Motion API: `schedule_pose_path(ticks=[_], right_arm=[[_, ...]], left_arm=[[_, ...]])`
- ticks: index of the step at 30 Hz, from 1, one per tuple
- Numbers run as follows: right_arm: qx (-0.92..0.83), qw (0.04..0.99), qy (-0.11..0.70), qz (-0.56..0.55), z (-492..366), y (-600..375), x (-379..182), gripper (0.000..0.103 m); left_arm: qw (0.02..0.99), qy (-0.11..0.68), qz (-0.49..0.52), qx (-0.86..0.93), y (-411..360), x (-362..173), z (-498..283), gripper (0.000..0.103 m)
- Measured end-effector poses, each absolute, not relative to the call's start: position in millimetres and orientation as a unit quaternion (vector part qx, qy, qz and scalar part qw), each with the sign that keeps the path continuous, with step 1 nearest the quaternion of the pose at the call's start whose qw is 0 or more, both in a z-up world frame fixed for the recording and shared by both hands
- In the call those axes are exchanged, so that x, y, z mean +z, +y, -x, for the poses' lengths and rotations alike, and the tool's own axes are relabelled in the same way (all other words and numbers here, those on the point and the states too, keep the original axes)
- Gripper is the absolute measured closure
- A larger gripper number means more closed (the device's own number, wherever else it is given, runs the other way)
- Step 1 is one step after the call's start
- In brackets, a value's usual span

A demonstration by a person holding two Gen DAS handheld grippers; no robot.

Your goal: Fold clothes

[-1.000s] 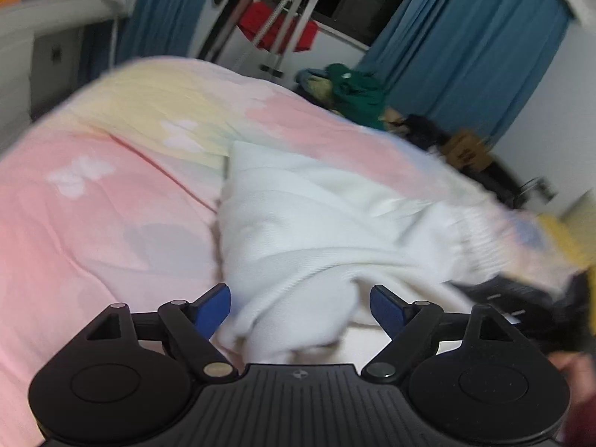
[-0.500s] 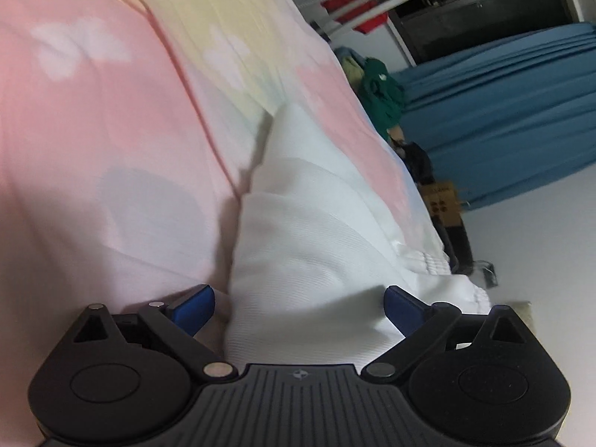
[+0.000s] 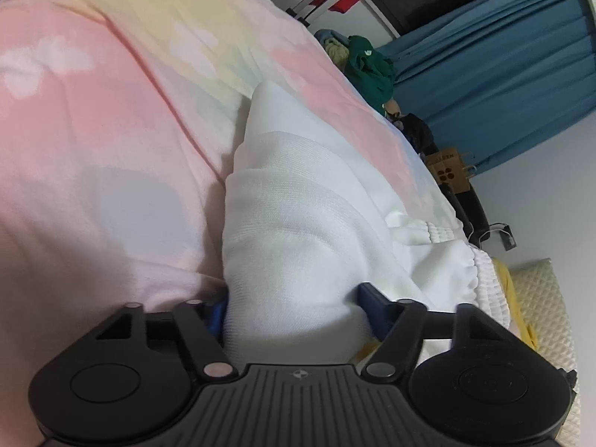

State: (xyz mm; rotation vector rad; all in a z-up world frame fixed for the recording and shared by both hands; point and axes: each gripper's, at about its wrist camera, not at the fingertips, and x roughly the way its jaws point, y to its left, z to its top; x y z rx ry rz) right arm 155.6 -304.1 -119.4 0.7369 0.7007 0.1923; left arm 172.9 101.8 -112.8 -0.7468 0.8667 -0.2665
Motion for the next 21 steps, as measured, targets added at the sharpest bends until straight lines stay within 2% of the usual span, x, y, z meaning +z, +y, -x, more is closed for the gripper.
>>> schedule_pose_path(ticks=[6,21], right_arm=[[0.093,0.890,0.317,-0.316,-146.8,-294.4,-103.1,0.053],[0.132,0.904,0.237,-0.331,-134.7,-304.0,-53.9,0.053]], left_arm=[[0.848,0.381,0.345,-0.131,96.4,-96.8,-157.0,0.051],[0.841,0.321,0.401,-0.168,95.5,-55.0,-122.4,0.053]])
